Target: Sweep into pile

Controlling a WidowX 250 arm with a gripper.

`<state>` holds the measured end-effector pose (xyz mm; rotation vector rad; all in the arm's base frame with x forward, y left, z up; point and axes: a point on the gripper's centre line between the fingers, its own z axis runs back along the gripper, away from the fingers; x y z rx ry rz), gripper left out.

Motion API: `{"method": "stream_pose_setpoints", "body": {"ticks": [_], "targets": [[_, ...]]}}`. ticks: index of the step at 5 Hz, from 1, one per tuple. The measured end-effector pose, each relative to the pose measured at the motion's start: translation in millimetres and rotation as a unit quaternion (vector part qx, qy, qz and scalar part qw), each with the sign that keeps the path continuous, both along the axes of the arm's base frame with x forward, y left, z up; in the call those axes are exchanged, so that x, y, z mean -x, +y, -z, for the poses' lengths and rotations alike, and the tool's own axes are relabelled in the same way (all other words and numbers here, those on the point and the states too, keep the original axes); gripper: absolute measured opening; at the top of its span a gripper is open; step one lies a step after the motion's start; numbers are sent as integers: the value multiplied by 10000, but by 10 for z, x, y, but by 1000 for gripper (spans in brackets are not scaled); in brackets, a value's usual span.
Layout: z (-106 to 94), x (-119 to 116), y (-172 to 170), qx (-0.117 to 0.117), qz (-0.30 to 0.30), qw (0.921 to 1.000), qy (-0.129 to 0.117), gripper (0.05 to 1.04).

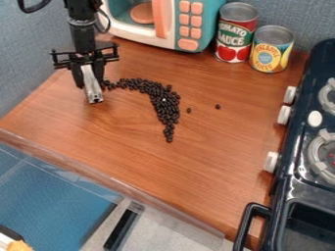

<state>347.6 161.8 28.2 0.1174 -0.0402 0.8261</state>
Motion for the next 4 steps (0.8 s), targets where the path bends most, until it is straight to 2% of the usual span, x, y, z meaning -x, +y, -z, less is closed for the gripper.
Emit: {"method": "stream_pose_setpoints", "body": {"ticks": [1,2,3,4], "targets": [[18,103,3,-101,-47,9999,97,385],[-177,153,-19,-196,67,9997,-130,385],[-187,179,0,-263,43,9996,-112,385],[-65,170,48,-814,-42,9966,146,385]]}}
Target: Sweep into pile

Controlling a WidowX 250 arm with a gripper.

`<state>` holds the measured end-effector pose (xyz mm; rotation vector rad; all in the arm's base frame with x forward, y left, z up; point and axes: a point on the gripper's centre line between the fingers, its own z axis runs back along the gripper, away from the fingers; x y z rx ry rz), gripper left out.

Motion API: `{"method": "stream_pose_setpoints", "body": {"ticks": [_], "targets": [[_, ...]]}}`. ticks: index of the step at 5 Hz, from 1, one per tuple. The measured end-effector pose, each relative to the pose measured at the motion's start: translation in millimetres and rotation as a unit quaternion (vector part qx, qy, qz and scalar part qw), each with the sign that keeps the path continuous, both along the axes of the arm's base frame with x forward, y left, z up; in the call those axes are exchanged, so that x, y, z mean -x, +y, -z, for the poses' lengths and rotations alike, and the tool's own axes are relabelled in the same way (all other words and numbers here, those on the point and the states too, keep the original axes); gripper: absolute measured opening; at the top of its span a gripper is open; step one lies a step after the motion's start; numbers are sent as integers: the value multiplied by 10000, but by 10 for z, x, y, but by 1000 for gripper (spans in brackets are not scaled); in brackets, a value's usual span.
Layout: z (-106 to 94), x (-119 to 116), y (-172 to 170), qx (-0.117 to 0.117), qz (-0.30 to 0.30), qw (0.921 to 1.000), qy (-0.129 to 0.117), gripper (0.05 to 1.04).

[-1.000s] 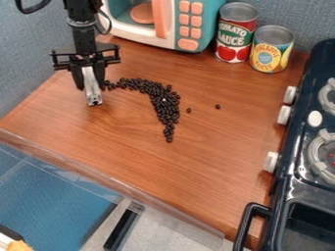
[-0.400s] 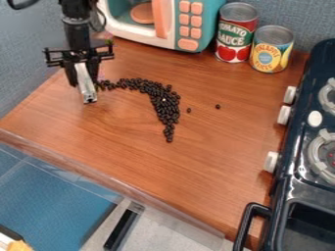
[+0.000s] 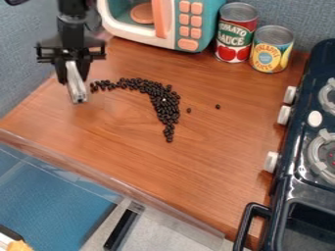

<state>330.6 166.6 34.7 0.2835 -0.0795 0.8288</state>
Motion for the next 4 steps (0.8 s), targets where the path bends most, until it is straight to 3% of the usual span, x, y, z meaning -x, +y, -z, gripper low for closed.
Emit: {"method": "stream_pose_setpoints", "body": {"ticks": [1,2,3,4], "targets": [[200,-93,-84,-689,118,9973,218,385],[203,-114,-61,-898,167,9956,206,385],[226,-143,-112,-774,247,9965,219,384],[218,-225,-214,-405,359,9985,124,385]]}}
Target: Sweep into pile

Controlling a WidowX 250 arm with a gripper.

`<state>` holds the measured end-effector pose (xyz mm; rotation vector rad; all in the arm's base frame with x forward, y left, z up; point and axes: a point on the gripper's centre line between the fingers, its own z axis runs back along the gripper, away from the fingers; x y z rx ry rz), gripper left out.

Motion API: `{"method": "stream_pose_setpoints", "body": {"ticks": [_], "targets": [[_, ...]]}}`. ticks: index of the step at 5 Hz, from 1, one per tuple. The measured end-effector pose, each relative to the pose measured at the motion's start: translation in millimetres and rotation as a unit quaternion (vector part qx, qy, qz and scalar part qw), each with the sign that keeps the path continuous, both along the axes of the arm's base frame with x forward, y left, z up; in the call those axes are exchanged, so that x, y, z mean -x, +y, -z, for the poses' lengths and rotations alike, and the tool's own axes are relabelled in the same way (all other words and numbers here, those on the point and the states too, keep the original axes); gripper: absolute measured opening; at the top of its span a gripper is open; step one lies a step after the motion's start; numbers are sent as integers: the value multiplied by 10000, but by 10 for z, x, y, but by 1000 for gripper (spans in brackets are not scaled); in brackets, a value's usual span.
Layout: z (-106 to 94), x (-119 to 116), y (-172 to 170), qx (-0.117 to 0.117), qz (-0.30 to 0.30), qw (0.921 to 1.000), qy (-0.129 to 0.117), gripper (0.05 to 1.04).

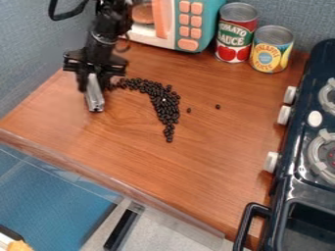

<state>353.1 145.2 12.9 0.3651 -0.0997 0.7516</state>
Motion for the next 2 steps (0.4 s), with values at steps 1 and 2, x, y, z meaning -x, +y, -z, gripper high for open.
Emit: {"method": "stream_pose_setpoints", "body": {"ticks": [1,2], "targets": [[-4,-56,-42,183,-6,9998,-14,385],[5,-81,-102,297,82,9995,-38,384]]}}
